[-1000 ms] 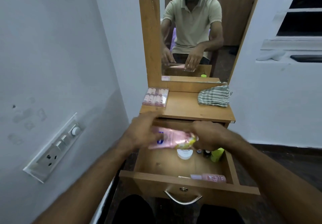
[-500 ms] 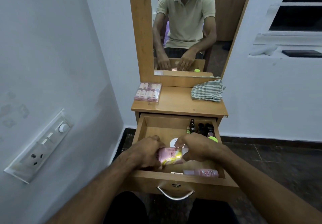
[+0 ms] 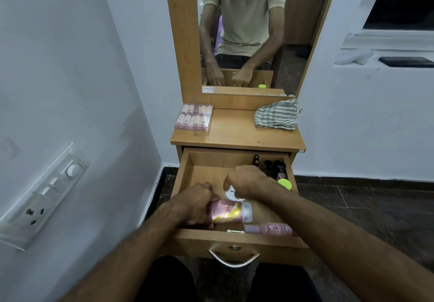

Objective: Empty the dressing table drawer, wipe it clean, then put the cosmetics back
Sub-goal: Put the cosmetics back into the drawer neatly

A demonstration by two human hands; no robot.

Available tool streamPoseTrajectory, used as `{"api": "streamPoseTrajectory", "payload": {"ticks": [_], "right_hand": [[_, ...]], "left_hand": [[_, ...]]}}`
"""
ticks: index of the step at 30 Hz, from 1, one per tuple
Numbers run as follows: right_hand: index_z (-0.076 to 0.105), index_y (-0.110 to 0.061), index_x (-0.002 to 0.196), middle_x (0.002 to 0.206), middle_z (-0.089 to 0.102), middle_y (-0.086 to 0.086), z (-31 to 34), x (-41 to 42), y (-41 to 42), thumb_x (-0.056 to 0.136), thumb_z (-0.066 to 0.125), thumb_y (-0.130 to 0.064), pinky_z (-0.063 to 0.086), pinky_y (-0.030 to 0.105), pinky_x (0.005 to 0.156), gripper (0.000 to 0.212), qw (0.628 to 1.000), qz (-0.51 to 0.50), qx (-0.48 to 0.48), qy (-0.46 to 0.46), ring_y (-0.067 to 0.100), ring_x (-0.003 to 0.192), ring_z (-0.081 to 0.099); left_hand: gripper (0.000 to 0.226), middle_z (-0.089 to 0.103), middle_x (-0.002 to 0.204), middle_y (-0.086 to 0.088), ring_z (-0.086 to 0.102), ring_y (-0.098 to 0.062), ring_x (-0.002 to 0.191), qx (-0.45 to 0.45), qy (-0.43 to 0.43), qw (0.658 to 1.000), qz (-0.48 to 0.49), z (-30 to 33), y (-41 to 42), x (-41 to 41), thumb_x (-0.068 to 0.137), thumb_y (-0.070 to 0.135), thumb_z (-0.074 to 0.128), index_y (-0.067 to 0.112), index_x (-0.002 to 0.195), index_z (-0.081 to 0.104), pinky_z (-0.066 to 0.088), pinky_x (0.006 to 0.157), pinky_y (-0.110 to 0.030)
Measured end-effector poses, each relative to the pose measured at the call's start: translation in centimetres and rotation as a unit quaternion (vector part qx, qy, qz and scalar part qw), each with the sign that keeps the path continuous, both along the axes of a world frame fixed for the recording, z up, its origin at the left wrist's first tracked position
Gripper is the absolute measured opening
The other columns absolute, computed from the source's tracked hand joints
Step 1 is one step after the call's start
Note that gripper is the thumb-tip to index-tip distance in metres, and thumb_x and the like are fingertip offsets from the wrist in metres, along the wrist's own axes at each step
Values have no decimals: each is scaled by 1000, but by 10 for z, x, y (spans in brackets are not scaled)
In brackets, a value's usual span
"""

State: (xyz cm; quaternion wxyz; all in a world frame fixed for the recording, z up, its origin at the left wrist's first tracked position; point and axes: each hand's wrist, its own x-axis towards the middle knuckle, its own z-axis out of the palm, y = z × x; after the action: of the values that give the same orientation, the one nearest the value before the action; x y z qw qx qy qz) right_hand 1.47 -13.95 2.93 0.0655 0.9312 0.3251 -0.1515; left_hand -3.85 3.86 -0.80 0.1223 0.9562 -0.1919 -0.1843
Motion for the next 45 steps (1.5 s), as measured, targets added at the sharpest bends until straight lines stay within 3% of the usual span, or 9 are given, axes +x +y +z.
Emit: {"api": "streamPoseTrajectory", "payload": {"ticks": [10,18,25,32,34,37,40,43,45], "right_hand": [[63,-27,133,129,64,8,-7,5,-2,96,56,-2,53,39,80,45,999,-35,15,-18,29,109,65],[64,-27,133,127,66,7,-7,4,-2,94,58,-2,50,37,75,47,999,-41,18,-19,28,108,66],[63,-25,134,126,67,7,-9,1,-2,94,57,0,45,33,70,47,998,-48,26,-21,26,106,66],[61,-29,136,128,66,7,-2,-6,-13,96,59,-9,51,37,80,45,996,-61,42,-42,27,112,64],[65,-27,129,123,67,8,9,-13,-25,96,62,-15,52,40,83,36,992,-92,61,-52,29,108,64],[69,-18,109,110,69,7,19,-29,-51,94,63,-22,53,39,81,16,994,-105,12,-13,25,93,64],[71,-17,108,104,68,4,18,-50,-71,89,71,-21,56,36,81,19,990,-96,-75,73,21,94,65],[74,-17,99,93,69,3,15,-62,-76,90,71,-33,55,32,72,19,989,-84,-90,82,19,87,65],[75,-18,105,99,71,4,12,-63,-76,91,71,-34,58,36,78,22,989,-83,-89,82,20,90,67]], "left_hand": [[70,47,123,4,48,-15,109,0,12,1000,14,-1,-6,1,74,40,83,23,138,58,49,95,-33],[58,48,117,4,48,-15,103,-7,8,1000,-11,1,-7,-4,79,41,78,25,133,62,45,86,-29],[50,50,119,0,51,-16,103,12,30,999,-28,4,-10,-7,84,40,74,23,130,63,51,92,-36],[62,51,127,-1,49,-17,109,13,21,1000,-19,5,-8,-7,83,40,75,21,138,55,49,95,-35],[67,52,128,1,50,-16,112,-5,17,1000,-15,5,-6,-8,81,42,77,24,141,54,49,96,-35],[73,53,130,5,49,-15,116,-24,21,999,-13,4,-4,-8,79,46,78,28,144,51,48,98,-35],[74,54,129,9,50,-14,115,-18,36,999,-3,5,-6,-5,77,49,79,31,143,52,47,97,-36],[74,55,127,9,51,-13,113,-10,41,999,5,7,-9,-4,75,49,80,31,141,53,48,98,-36],[74,56,126,10,52,-12,110,-13,47,999,13,8,-10,-3,74,48,81,31,140,54,49,96,-36]]}}
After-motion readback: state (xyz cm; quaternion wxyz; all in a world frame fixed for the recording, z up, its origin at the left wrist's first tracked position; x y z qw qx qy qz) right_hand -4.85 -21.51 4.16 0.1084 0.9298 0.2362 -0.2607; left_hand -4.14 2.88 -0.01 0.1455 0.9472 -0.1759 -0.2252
